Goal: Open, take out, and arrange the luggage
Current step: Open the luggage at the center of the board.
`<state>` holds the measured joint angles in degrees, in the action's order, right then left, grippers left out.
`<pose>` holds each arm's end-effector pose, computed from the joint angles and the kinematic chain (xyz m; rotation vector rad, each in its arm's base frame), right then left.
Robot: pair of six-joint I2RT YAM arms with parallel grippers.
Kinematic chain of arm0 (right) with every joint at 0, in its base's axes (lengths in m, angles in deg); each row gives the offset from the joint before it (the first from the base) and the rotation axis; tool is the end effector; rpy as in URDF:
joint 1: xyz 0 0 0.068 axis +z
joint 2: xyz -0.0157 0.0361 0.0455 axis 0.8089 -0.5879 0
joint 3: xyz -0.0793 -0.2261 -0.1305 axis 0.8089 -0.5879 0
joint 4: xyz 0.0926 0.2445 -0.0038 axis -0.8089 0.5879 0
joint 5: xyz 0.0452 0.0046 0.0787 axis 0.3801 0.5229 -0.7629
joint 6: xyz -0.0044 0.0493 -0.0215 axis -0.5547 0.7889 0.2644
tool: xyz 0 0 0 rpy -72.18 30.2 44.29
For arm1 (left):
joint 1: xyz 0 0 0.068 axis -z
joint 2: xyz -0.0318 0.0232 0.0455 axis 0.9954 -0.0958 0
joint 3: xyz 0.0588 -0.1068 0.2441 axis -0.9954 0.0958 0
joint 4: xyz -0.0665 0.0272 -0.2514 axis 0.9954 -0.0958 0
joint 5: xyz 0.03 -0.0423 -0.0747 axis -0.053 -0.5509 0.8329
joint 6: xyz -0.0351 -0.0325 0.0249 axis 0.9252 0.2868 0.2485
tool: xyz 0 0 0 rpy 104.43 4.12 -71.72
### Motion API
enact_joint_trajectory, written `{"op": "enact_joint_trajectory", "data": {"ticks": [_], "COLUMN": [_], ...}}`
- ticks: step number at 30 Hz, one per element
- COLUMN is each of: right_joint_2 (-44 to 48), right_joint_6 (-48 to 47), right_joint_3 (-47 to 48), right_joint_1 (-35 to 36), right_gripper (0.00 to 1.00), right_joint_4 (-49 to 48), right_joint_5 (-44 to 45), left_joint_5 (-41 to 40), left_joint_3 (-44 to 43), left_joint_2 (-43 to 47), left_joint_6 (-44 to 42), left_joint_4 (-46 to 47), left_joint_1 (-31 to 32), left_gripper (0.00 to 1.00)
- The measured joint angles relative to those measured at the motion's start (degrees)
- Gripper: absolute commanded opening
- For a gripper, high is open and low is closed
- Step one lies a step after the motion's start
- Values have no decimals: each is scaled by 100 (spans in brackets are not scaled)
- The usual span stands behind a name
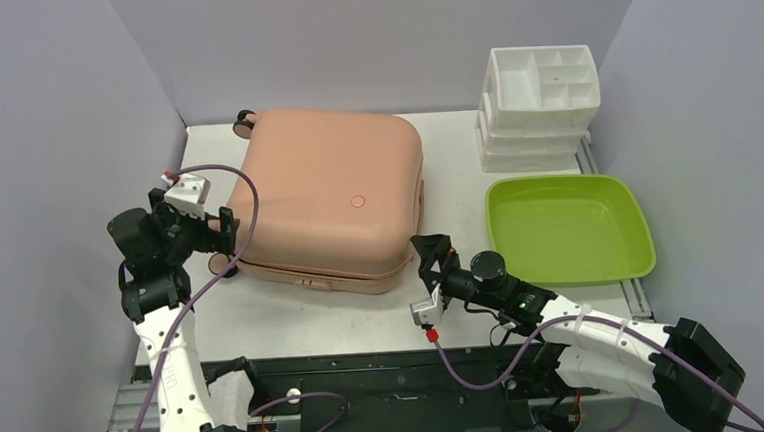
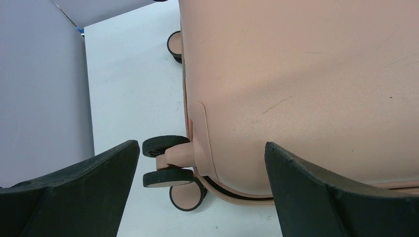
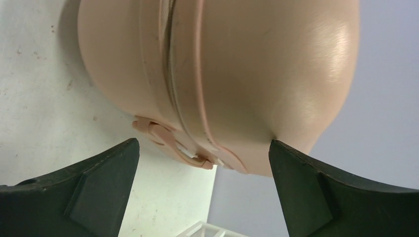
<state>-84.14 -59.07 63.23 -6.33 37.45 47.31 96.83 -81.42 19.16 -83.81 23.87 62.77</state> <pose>0.1285 0.1581 0.2014 -1.7634 0.6229 -0.0831 0.1785 0.0500 0.3388 0.3524 1.8552 -0.0727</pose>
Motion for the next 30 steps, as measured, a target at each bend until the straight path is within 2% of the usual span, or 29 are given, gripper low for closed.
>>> {"op": "enact_joint_trajectory", "data": {"ticks": [4, 10, 16, 21, 30], "right_joint_2": [-382, -986, -1158, -1226, -1716], "right_joint_6": [39, 262, 503, 721, 1119], "right_joint_3": [0, 2, 0, -109, -302], "right_joint_1": [-94, -190, -214, -221, -192], "right_gripper": [100, 100, 100, 100, 100], "right_joint_4": [-219, -1095, -2041, -2361, -3464], "right_joint_5": [63, 286, 234, 225, 396], "left_joint_5": [114, 376, 767, 1176, 1335], "left_joint_3": [0, -59, -463, -785, -955], "left_joint_2": [-98, -811, -1519, -2107, -2131], "left_joint_6": [39, 122, 173, 214, 184], "left_joint_4": [90, 214, 315, 256, -26], "left_joint_1": [0, 0, 42, 197, 564], "left_gripper": [96, 96, 96, 96, 96]}}
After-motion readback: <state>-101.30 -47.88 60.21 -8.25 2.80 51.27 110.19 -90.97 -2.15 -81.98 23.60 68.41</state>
